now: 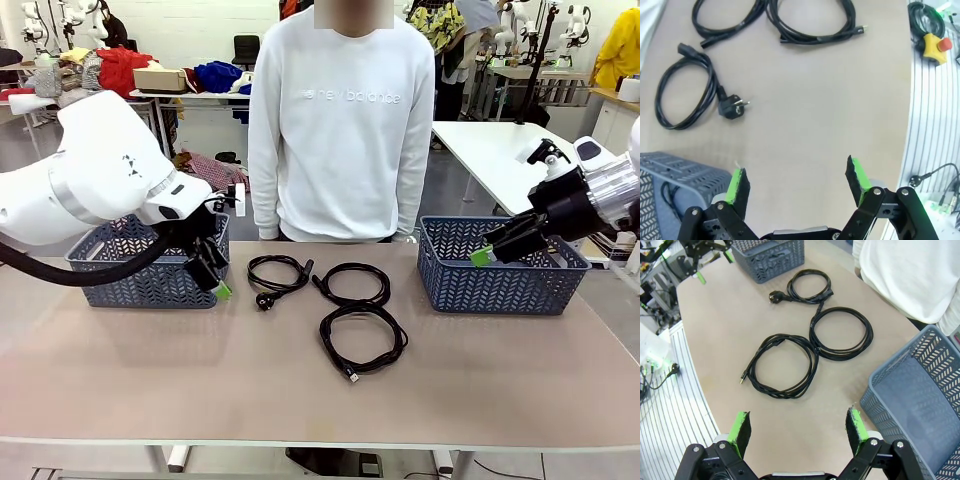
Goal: Organize the cables according to human instructions.
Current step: Pick up a bundle of cables and place it in the basket indicated by the human.
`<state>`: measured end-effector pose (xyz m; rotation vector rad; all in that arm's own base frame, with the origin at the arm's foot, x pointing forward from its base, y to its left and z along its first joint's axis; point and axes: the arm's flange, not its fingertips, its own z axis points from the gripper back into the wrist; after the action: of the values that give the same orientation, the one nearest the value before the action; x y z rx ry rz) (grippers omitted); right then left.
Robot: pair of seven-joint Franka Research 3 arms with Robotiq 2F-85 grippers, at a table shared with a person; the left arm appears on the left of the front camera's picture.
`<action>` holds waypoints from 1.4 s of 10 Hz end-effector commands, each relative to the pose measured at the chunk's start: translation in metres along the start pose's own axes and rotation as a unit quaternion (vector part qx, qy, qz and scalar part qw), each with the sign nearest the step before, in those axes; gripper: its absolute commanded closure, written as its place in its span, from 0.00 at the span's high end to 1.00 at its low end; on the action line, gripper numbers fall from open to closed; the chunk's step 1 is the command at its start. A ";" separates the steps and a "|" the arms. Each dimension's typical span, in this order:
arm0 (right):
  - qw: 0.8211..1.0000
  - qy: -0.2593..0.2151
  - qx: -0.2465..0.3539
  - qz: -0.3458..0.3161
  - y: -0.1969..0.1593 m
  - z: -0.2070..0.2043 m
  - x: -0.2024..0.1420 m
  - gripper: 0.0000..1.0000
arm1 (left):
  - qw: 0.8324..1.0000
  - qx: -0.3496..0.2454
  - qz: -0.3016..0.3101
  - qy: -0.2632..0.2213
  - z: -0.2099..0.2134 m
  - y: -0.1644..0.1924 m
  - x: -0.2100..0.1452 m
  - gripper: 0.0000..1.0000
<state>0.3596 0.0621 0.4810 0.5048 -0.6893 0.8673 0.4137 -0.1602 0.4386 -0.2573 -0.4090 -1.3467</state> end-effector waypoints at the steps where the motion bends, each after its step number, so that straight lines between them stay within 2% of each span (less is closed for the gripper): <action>1: 1.000 -0.013 0.005 0.009 -0.004 -0.002 0.000 1.00 | 1.000 -0.010 -0.013 -0.009 -0.003 0.001 -0.009 1.00; 2: 1.000 -0.013 0.005 0.009 -0.004 -0.002 0.000 1.00 | 0.999 -0.028 -0.028 0.020 -0.005 0.008 -0.007 1.00; 3: 1.000 -0.013 0.005 0.009 -0.004 -0.002 0.000 1.00 | 1.000 -0.003 -0.002 0.000 -0.002 -0.001 0.000 1.00; 14: 1.000 -0.013 0.005 0.009 -0.004 -0.002 0.000 1.00 | 1.000 -0.003 -0.002 0.000 -0.002 -0.001 0.000 1.00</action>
<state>0.3596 0.0620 0.4809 0.5051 -0.6885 0.8674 0.4140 -0.1613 0.4364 -0.2570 -0.3935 -1.3652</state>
